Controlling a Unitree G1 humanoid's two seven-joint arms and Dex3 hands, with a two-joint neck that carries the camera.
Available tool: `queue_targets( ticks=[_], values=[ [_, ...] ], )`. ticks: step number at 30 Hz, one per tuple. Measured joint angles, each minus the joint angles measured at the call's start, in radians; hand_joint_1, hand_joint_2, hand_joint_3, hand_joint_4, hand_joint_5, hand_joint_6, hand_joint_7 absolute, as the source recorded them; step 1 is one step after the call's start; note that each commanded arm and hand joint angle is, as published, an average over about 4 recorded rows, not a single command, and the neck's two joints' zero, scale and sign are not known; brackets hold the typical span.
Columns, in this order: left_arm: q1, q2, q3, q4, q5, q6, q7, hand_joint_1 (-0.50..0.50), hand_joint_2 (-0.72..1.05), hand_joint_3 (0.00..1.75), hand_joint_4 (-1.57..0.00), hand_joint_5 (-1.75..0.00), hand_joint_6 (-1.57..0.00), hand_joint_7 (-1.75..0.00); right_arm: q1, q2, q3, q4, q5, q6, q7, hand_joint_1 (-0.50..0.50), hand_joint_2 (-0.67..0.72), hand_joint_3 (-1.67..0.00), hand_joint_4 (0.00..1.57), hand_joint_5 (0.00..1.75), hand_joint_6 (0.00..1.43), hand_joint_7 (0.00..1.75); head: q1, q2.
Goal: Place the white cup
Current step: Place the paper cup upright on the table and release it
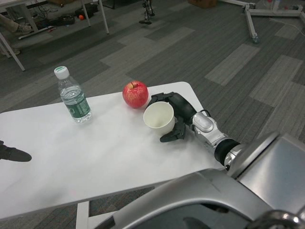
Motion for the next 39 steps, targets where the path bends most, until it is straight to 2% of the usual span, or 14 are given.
queue_targets(
  ticks=[3,10,23,29,32,36,39],
  values=[
    [0.0,0.0,0.0,0.001,0.0,0.001,0.0,-0.5,-0.64,0.09,0.0,-0.31,0.0,-0.14,0.001,0.0,0.017,0.019,0.005,-0.009,0.0,0.33,0.66,-1.51,1.57,1.65,1.37,1.29,0.0,-0.004],
    [0.0,0.0,-0.001,0.001,0.0,0.002,0.0,-0.5,-0.64,0.09,0.0,-0.31,0.0,-0.14,-0.01,0.0,0.043,0.051,0.018,-0.029,0.006,0.35,0.66,-1.51,1.57,1.65,1.37,1.33,-0.003,-0.015],
    [0.0,-0.001,-0.003,0.003,0.0,0.003,0.0,-0.5,-0.64,0.09,0.0,-0.31,0.0,-0.14,-0.021,-0.002,0.079,0.081,0.027,-0.038,0.031,0.33,0.66,-1.51,1.57,1.65,1.37,1.33,-0.003,-0.028],
    [0.0,-0.001,-0.003,0.014,0.0,0.004,0.0,-0.5,-0.64,0.09,0.0,-0.31,0.0,-0.14,-0.026,-0.001,0.071,0.096,0.027,-0.045,0.039,0.29,0.66,-1.59,1.57,1.65,1.37,1.41,-0.007,-0.028],
    [0.0,-0.002,-0.003,0.019,0.0,0.004,0.0,-0.5,-0.64,0.09,0.0,-0.31,0.0,-0.14,-0.026,0.0,0.062,0.098,0.027,-0.045,0.042,0.22,0.66,-1.61,1.54,1.65,1.35,1.52,-0.007,-0.028],
    [0.0,-0.002,-0.003,0.024,0.0,0.004,0.0,-0.5,-0.64,0.09,0.0,-0.31,0.0,-0.14,-0.026,0.0,0.055,0.098,0.027,-0.045,0.043,0.04,0.66,-1.59,1.41,1.65,1.31,1.61,-0.007,-0.031],
    [0.0,-0.002,-0.003,0.026,0.0,0.005,0.0,-0.5,-0.64,0.09,0.0,-0.31,0.0,-0.14,-0.026,0.001,0.051,0.099,0.027,-0.045,0.043,-0.06,0.66,-1.59,1.31,1.58,1.28,1.66,-0.007,-0.031]
  ],
)
